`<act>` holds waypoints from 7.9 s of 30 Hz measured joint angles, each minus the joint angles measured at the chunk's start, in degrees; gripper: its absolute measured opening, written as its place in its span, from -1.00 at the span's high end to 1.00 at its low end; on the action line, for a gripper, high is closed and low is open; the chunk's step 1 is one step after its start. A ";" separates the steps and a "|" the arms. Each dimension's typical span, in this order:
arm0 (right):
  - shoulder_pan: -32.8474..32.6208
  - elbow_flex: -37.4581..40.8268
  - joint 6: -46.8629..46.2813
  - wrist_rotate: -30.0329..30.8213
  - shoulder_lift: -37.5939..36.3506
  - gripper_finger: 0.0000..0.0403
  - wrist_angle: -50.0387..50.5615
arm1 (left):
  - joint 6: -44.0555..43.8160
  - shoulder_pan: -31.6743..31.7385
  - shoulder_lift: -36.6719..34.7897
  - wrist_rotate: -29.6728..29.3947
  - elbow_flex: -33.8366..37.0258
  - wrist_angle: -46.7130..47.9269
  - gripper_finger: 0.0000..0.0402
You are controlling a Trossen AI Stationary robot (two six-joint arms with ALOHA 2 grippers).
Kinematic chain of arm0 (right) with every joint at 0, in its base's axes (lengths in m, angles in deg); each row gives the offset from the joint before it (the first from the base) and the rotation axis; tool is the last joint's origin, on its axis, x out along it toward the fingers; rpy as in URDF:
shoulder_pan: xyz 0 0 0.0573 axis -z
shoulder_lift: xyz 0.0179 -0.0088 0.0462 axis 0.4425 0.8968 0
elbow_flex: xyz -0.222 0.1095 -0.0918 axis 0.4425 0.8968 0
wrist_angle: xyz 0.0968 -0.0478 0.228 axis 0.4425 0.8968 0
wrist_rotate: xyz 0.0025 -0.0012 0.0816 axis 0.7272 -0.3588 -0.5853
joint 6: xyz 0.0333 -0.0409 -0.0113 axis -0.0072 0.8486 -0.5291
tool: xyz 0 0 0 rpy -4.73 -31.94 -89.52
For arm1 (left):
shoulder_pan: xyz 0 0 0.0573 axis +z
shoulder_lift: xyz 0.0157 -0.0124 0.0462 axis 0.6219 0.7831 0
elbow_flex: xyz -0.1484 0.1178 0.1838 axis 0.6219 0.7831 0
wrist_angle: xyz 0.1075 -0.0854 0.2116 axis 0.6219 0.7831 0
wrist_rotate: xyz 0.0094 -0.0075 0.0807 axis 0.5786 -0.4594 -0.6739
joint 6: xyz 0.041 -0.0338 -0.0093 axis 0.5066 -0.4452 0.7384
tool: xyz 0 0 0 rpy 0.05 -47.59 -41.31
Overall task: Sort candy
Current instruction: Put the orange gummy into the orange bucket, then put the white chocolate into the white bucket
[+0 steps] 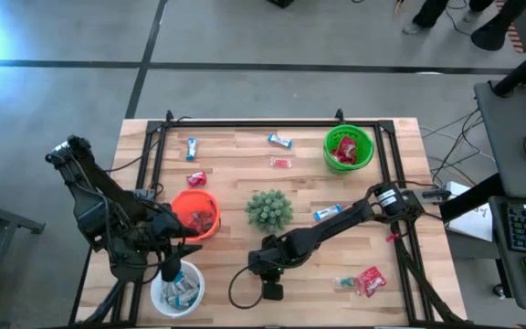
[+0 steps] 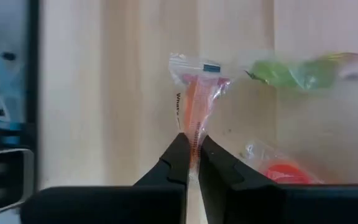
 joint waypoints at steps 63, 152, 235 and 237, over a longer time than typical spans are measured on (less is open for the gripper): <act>7.10 -15.50 13.78 11.00 -17.50 0.94 -0.86 | 27.49 13.31 0.09 7.96 -0.02 -23.35 0.21; 41.86 -15.02 37.52 10.43 -20.85 0.06 26.91 | 2.11 26.75 -10.22 30.65 13.14 16.55 0.61; 62.07 -32.69 31.78 -5.46 -1.24 -0.19 17.10 | 35.62 75.65 -12.36 7.04 7.61 9.71 0.39; 62.01 -32.19 32.44 -5.49 -1.24 -0.19 16.90 | 36.13 75.65 -12.11 7.04 7.61 9.57 0.39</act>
